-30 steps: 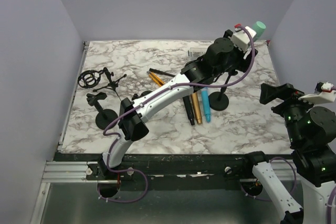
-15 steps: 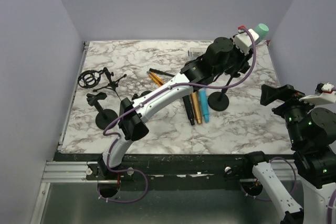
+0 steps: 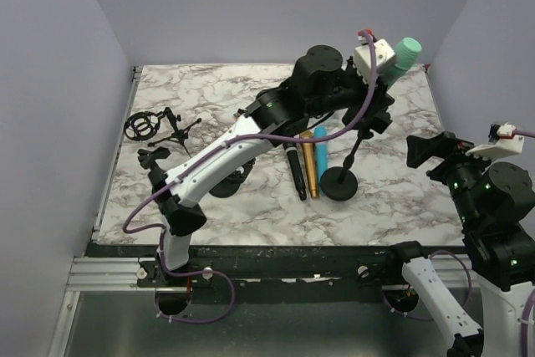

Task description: Remove the microphone from the stand

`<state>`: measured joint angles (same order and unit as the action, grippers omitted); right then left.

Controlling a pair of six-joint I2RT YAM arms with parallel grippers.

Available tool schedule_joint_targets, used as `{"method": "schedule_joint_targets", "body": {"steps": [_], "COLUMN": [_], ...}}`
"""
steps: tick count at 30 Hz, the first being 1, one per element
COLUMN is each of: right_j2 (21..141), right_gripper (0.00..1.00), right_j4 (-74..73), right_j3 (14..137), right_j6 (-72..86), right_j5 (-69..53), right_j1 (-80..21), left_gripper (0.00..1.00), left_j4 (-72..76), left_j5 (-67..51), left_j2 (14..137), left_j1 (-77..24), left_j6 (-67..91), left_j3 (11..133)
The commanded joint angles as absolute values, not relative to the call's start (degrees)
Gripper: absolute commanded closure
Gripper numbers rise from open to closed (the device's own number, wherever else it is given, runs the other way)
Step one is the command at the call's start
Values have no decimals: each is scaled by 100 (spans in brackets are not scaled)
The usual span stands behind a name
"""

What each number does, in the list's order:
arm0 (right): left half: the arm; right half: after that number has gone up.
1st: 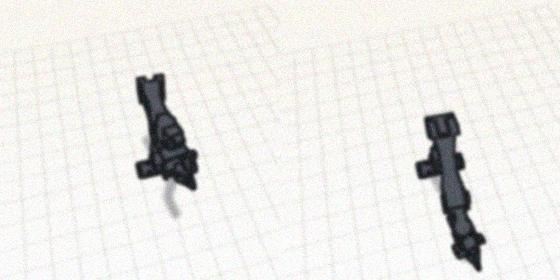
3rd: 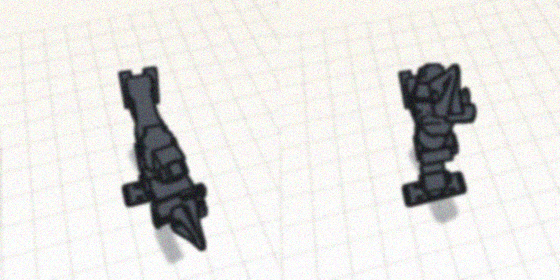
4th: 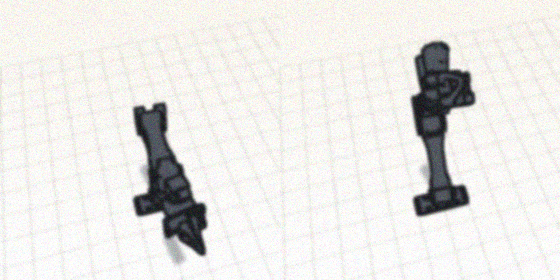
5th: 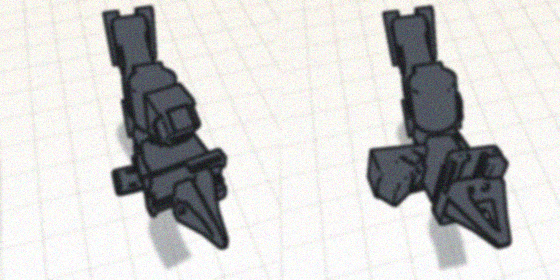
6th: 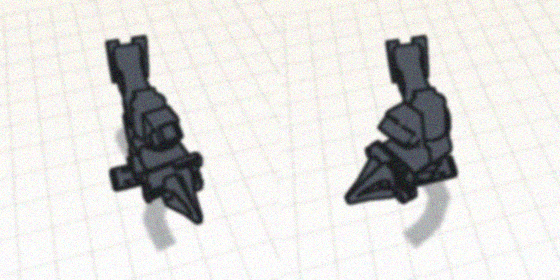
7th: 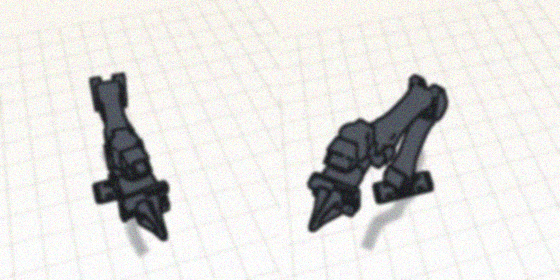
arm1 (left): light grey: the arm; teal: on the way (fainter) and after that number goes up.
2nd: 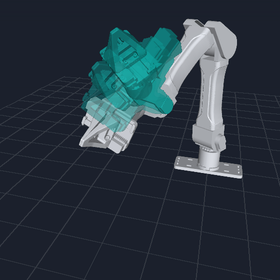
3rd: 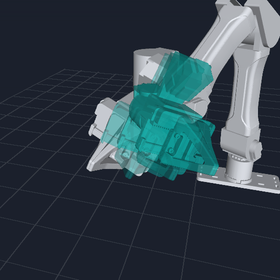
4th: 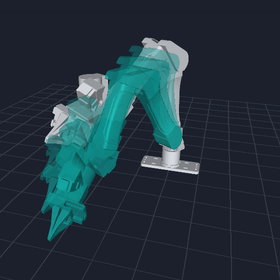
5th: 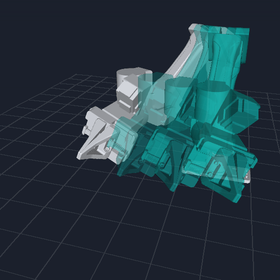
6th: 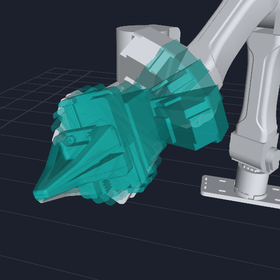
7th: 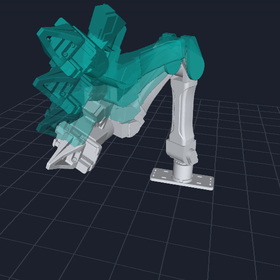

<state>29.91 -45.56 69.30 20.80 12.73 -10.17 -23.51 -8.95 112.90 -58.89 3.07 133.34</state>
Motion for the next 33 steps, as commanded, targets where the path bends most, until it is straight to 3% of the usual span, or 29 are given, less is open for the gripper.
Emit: {"method": "schedule_joint_targets", "body": {"steps": [1, 11, 16, 23, 29, 33], "right_j2": [3313, 3924, 4363, 5224, 5539, 5503], "right_gripper": [0, 0, 0, 0, 0, 0], "right_j4": [-4716, -4387, -3882, -3376, -2873, -2250], "right_j3": [7016, 6910, 6645, 6430, 6319, 6056], "right_j6": [1724, 2000, 2135, 2499, 2555, 2528], "right_j5": [575, -808, -2231, -3141, -3839, -4058], "right_j1": [-1040, -1045, -1046, -1046, -1087, -1649], "left_gripper": [100, 100, 100, 100, 100, 100], "left_j4": [-2263, -2662, -1928, -774, -49, 158], "left_j5": [-1856, -2236, -2345, -2882, -3119, -3200], "left_j2": [9929, 8095, 6853, 5617, 5017, 4814], "left_j1": [-5871, -5709, -5298, -4810, -4500, -4430], "left_j6": [597, 372, 470, 470, 560, 633], "left_j3": [12762, 10867, 9092, 7307, 6298, 6003]}}
